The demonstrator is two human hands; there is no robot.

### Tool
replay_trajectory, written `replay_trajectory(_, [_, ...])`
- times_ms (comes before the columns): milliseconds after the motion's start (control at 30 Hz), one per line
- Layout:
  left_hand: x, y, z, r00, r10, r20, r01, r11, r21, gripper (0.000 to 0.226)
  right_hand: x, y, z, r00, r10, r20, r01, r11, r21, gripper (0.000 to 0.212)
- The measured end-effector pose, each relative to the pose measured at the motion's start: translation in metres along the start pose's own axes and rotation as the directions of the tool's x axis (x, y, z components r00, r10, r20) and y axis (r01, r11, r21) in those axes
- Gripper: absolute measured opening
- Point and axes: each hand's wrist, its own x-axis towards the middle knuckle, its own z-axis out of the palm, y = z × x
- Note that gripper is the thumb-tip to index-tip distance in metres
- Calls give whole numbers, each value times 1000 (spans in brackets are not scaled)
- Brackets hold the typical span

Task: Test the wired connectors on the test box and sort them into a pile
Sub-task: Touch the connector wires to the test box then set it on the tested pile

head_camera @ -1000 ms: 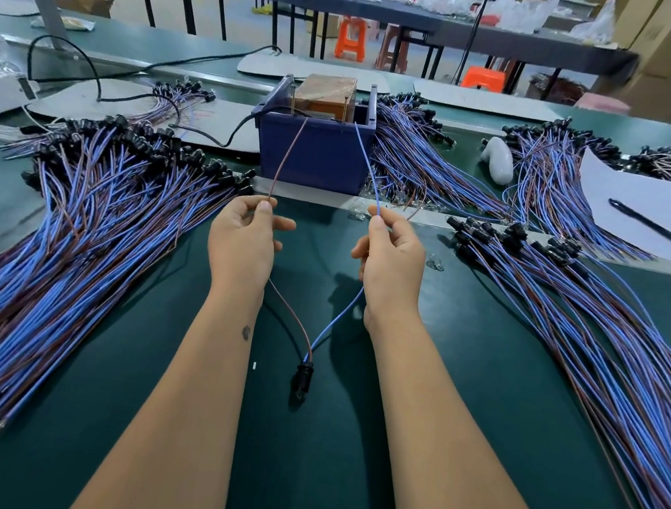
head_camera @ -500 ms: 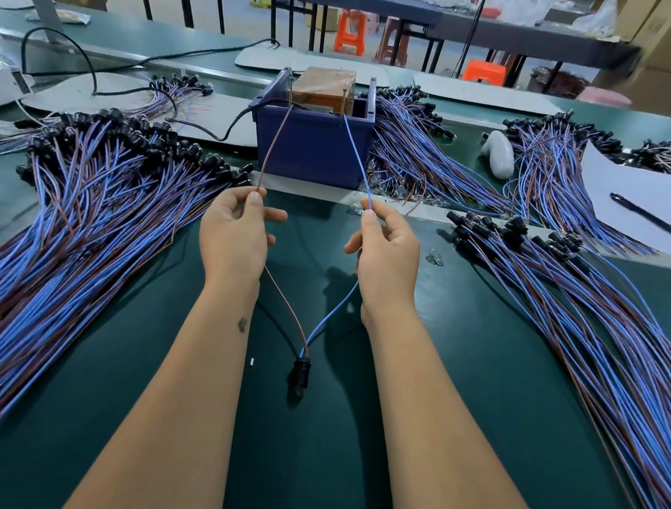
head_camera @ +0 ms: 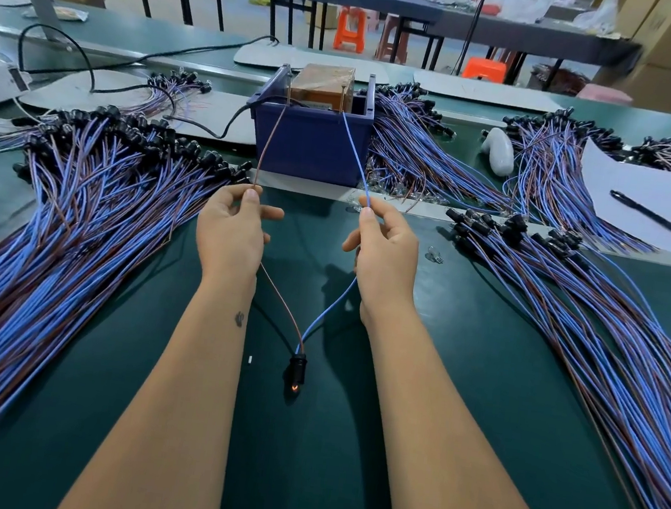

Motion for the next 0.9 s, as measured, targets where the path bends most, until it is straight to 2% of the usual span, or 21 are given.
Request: replay_trajectory(900, [-1, -1, 3, 999, 16, 36, -17, 1000, 10, 16, 0, 1, 1, 1000, -8, 12, 9, 1000, -16, 24])
